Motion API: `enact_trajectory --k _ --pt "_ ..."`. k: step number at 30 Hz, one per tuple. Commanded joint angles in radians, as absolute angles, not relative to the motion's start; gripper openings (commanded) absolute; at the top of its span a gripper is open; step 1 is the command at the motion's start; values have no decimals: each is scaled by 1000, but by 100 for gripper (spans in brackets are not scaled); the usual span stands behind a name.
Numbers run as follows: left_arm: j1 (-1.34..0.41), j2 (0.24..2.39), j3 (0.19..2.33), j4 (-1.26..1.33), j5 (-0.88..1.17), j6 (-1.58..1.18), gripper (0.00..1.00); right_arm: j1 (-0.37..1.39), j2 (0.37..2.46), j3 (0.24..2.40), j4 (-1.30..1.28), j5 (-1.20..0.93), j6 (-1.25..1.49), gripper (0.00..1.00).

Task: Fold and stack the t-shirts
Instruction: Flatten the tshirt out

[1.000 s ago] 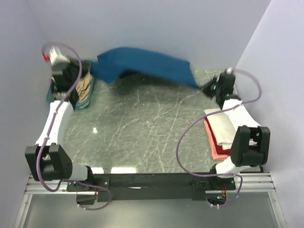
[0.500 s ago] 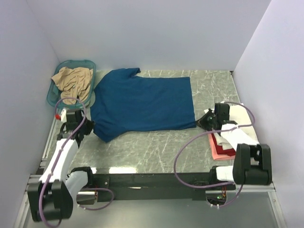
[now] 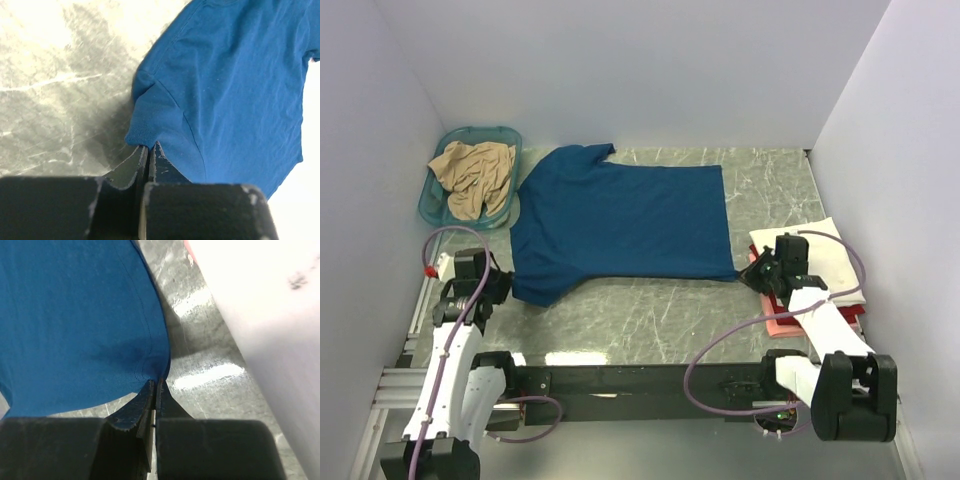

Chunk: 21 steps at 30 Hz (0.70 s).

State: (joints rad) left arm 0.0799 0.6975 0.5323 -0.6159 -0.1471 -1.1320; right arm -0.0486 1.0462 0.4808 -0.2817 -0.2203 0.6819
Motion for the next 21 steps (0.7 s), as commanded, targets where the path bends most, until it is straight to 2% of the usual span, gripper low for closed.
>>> enact_trajectory --k 1,2,3,4,5,7,10,11,12,16,21 --pt "84 661 479 -632 -118 -1149 5 -55 1003 471 -301 -160 660 0" --pt "83 658 466 -614 -104 -1147 8 -55 1009 474 -299 -153 657 0" --pt "83 654 454 -580 -86 -1140 16 -55 1015 485 -298 -158 655 0" --pt "83 657 445 -560 -46 -1134 20 -55 1023 494 -296 -161 653 0" --pt "83 660 434 -539 -23 -1123 22 -55 1038 502 -298 -164 649 2" --pt "78 682 436 -505 -9 -1106 34 -55 1052 524 -299 -163 638 8" --pt "75 727 486 -541 -62 -1080 53 -16 1051 564 -325 -125 601 34" --pt "75 736 503 -560 -89 -1077 57 -5 1039 577 -336 -94 594 46" --pt "75 744 521 -571 -106 -1074 64 53 1035 610 -347 -62 589 48" --pt "77 828 639 -586 -221 -1068 69 311 1052 693 -355 26 609 50" --pt "89 1027 761 -546 -255 -1060 61 595 1156 799 -249 57 611 50"
